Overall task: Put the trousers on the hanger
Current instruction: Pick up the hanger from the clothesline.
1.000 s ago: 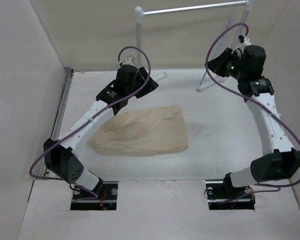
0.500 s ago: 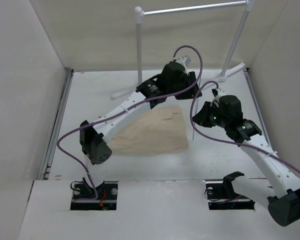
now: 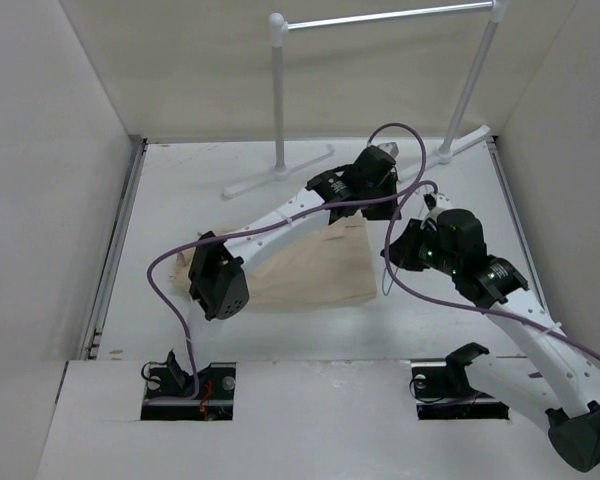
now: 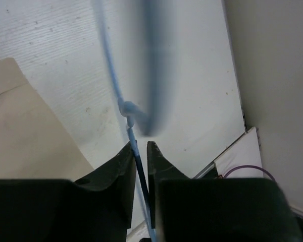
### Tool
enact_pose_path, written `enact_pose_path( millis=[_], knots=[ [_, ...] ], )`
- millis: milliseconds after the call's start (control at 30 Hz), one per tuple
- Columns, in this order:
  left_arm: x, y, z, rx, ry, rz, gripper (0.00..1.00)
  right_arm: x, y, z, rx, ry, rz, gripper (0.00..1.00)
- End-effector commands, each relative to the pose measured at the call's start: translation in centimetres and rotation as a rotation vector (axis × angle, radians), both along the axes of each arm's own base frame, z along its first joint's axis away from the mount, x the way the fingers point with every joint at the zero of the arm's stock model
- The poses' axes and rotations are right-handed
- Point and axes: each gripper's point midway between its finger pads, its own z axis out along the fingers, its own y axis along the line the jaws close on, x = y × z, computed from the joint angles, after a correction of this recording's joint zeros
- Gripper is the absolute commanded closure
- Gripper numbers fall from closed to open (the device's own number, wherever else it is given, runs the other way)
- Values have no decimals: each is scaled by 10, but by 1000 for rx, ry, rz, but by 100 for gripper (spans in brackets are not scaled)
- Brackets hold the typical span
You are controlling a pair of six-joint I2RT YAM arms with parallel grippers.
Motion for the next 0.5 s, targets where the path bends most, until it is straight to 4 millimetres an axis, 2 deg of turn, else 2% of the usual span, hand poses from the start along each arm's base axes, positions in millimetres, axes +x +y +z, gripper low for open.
enact_pose_path(
  millis=[0, 67, 167, 233, 300, 367, 467],
  knots=[
    [12, 6, 45, -38, -137, 55, 95, -7, -8, 10, -5, -29, -25, 90],
    [12, 15, 50, -51, -157, 91, 98, -12, -16, 14, -5, -31, -46, 81],
    [6, 25, 53, -104, -166, 150, 100, -19, -27, 27, 18, -55, -78, 59],
    [1, 32, 47, -133, -165, 201, 100, -19, -35, 30, 31, -49, -109, 55],
    [-2, 40, 37, -148, -165, 265, 100, -16, -41, 26, 43, -26, -146, 57],
    [-6, 45, 26, -169, -165, 323, 100, -8, -44, 14, 78, 22, -207, 69],
    [-11, 50, 7, -195, -171, 389, 100, 9, -34, -11, 113, 78, -219, 84]
  ],
)
